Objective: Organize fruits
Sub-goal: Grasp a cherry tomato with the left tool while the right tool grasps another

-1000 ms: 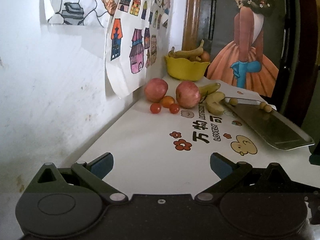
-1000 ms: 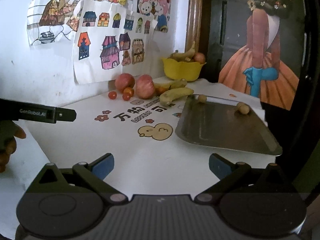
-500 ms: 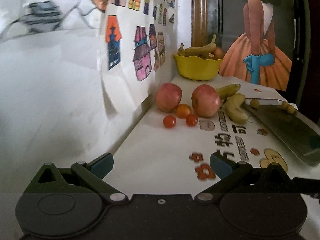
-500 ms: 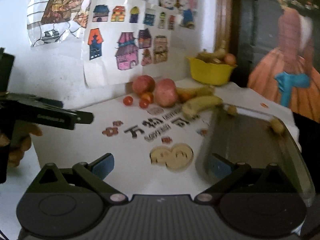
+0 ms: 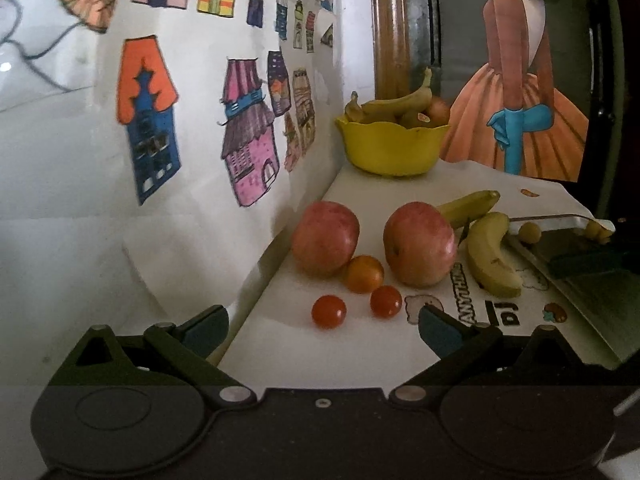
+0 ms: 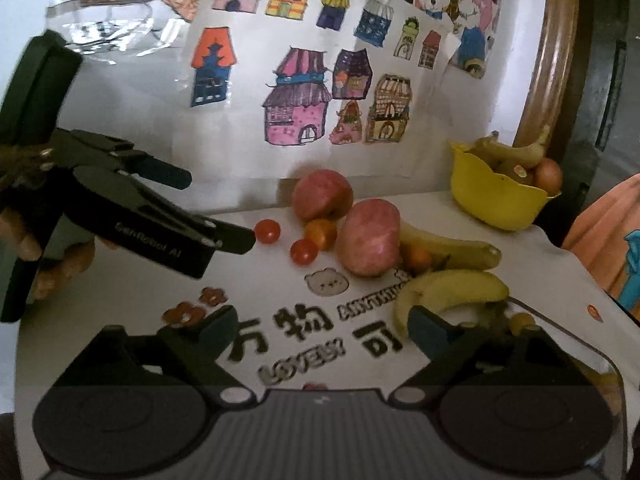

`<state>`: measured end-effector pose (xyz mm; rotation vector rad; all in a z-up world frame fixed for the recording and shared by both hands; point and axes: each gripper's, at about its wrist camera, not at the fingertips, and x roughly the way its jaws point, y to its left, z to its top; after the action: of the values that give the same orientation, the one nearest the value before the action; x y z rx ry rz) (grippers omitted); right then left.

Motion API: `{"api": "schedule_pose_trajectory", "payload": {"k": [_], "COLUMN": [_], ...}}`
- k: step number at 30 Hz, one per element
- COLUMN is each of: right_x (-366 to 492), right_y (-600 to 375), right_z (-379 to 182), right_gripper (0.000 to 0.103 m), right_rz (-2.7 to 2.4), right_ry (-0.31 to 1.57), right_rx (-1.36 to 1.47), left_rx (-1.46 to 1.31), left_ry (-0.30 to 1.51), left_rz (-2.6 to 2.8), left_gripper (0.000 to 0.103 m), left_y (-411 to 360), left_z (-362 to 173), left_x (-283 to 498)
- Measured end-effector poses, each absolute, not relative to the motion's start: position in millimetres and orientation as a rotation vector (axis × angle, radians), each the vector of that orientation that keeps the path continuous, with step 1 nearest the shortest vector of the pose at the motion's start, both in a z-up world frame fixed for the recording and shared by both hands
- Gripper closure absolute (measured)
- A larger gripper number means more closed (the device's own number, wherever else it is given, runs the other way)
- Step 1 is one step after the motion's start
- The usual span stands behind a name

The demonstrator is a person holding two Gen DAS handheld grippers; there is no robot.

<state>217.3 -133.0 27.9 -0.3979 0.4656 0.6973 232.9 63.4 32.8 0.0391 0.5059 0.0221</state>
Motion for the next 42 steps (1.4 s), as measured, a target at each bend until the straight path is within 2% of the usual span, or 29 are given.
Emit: {"api": "schedule_pose_trajectory", "payload": {"k": [9, 14, 16, 18, 25, 30, 39, 42], "right_x": [249, 260, 261, 263, 264, 271, 284, 286], "right_y": [-101, -89, -87, -83, -70, -67, -64, -62], "right_z": [16, 11, 11, 11, 5, 2, -1, -2], "right_gripper": [0.023, 0.037, 0.038, 0.038, 0.044, 0.055, 0.061, 0.062], "right_rz": [0.704, 0.699, 0.705, 0.709, 0.709, 0.702, 0.703, 0.696], "right_ry": [0.524, 0.546, 0.542, 0.541, 0.534, 0.538, 0.547, 0.544], "right_rx": [-0.409, -0.403, -0.401, -0.411, -0.449, -0.436, -0.372, -0.352], "left_rx": [-0.010, -0.040, -0.048, -0.064, -0.152, -0.203, -0.215, -0.214], "left_ry": [0.570, 0.578, 0.585, 0.598, 0.605, 0.600, 0.606, 0.606], "left_rz": [0.022, 0.024, 0.015, 0.004, -0.037, -0.051, -0.072, -0.071], "left_gripper": [0.023, 0.029, 0.034, 0.046, 0.050, 0.064, 0.076, 0.076], "left_y": [72, 77, 78, 81, 91, 97, 96, 96], "left_z": [20, 16, 14, 11, 8, 7, 6, 6], "left_x": [261, 269, 271, 273, 280, 282, 284, 284]}}
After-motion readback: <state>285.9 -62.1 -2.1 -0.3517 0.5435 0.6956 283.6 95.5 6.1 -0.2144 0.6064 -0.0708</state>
